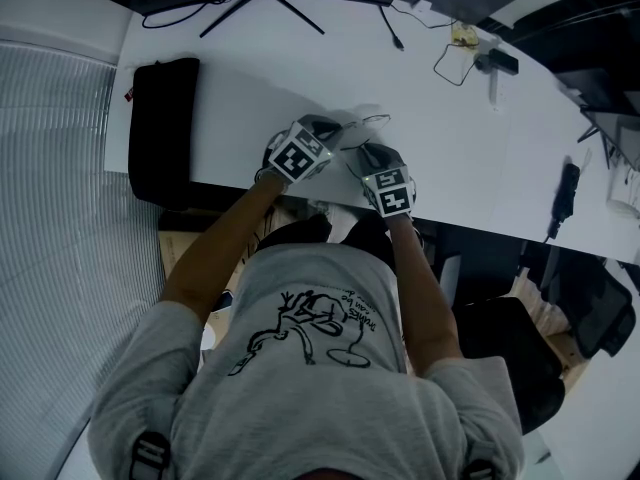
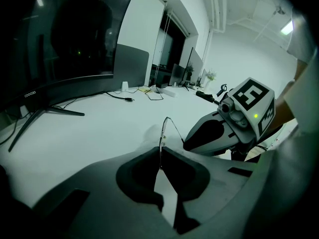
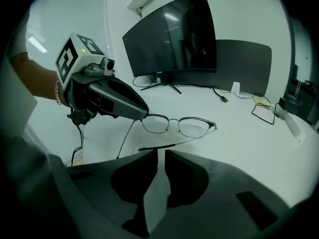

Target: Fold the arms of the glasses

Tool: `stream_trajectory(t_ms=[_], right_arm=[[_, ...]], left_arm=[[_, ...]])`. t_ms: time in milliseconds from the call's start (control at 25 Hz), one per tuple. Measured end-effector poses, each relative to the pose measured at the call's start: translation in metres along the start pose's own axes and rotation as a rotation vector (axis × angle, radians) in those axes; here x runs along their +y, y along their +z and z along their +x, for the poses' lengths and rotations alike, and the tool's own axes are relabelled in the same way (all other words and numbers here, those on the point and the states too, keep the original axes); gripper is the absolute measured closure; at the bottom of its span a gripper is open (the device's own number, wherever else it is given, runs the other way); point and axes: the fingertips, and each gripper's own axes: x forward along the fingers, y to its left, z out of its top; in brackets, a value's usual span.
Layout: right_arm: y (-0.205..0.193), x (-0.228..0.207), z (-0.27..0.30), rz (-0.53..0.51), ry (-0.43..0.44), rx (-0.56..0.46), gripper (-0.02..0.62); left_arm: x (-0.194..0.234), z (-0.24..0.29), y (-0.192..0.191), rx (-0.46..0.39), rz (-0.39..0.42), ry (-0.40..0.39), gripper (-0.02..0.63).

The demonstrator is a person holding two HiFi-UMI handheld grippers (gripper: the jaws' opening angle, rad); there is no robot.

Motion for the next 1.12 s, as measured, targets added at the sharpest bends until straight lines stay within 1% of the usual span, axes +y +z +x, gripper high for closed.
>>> stream_trajectory(t_ms=[960,1120], right_arm=[[0.008,-0.002,0.003,-0.005,0.009,-0.002,0.538],[0.008,0.000,0.002,-0.005,0.016,-0.001,0.537]], left_arm=[[-0.022,0.000,-0.006,0.017,0.015,-0.025,0.574],[-0.021,0.002,-0.006,0.004,0.024,-0.021,0.574]])
